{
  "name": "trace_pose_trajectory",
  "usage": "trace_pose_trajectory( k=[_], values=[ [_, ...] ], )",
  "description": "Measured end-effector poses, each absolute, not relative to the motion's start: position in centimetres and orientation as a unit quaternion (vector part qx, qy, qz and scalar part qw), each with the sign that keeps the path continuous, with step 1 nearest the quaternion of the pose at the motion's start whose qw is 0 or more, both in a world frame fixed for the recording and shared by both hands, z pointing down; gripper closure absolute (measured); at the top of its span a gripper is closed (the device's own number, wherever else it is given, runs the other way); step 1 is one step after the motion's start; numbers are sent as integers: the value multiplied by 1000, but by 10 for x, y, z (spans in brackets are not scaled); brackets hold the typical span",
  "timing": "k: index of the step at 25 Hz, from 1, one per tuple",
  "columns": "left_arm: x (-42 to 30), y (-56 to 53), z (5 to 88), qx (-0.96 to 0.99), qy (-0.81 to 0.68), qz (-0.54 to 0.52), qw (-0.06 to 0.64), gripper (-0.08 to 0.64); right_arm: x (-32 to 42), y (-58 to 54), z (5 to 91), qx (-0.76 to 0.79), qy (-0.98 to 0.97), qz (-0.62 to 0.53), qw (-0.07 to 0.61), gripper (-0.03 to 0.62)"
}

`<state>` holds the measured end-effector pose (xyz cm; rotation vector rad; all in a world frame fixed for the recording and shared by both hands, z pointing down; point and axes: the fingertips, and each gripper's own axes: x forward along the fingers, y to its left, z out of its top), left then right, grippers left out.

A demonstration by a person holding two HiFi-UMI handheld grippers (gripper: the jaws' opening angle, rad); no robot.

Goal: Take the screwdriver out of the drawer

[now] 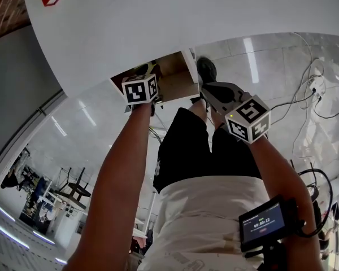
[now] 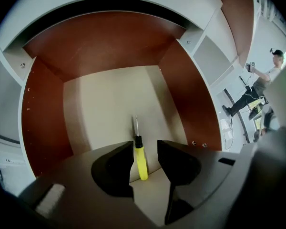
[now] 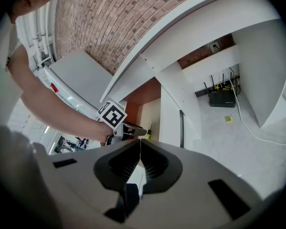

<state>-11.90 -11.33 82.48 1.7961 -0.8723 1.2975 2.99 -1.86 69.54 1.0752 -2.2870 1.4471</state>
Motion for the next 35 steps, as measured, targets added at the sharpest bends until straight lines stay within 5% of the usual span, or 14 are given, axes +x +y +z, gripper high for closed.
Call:
trace_pose_trajectory(
  k=[25,35],
  values=[
    [-121,-128,863,697,-284,570,329,434,34,2,713,389,-756,512,121,586],
    [-120,-127,868,700,-279,582,305,502,39,6,719,395,-750,516,124,586]
  ],
)
